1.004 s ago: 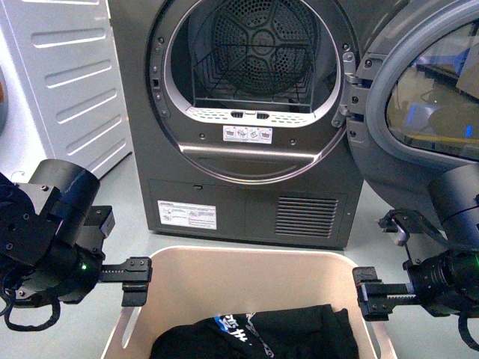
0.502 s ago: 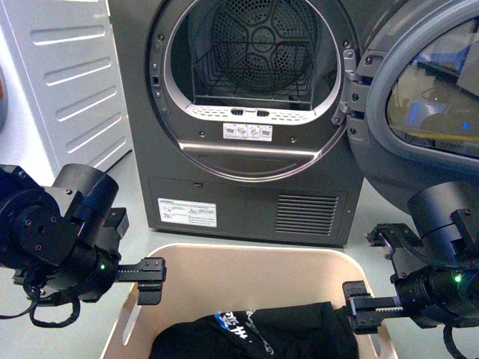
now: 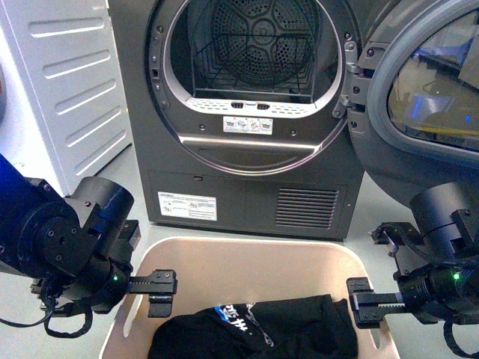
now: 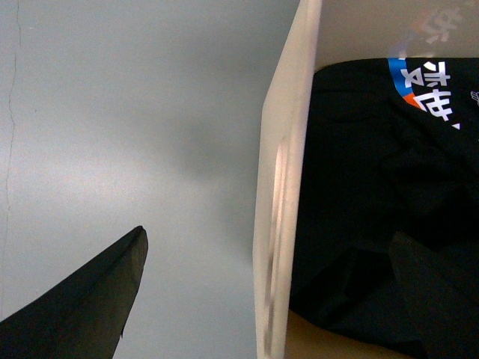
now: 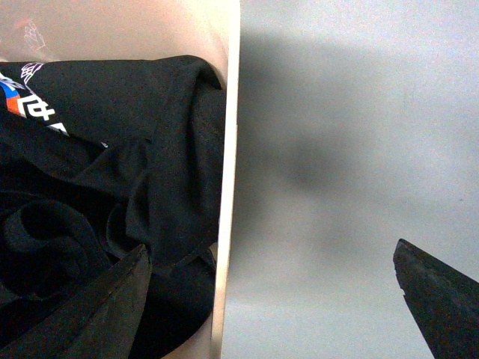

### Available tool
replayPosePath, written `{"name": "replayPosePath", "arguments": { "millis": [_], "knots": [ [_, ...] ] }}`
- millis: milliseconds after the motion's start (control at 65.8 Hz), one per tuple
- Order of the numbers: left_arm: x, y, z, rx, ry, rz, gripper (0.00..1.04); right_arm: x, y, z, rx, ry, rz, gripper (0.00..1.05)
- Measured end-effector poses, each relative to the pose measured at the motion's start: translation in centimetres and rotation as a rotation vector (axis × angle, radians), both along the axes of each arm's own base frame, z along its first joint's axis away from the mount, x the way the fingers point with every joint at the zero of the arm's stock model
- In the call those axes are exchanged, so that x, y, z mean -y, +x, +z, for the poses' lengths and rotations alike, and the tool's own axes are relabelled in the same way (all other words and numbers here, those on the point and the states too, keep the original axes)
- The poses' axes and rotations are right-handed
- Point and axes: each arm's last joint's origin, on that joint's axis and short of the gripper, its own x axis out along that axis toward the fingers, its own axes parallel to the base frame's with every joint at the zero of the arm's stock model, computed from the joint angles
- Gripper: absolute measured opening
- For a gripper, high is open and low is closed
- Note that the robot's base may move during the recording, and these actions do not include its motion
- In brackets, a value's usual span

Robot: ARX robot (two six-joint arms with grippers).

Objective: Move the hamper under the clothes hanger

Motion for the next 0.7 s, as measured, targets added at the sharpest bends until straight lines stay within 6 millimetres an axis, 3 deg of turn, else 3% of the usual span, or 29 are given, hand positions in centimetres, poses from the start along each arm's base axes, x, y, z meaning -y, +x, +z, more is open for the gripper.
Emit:
{"name": "replayPosePath", "arguments": {
  "millis": [699],
  "knots": [
    [0.5,-0.1,-1.3,-0.051,-0.02,0.011,0.98,-0.9,0.5,-1.3,-0.017,-0.043,0.0,0.97]
  ]
}}
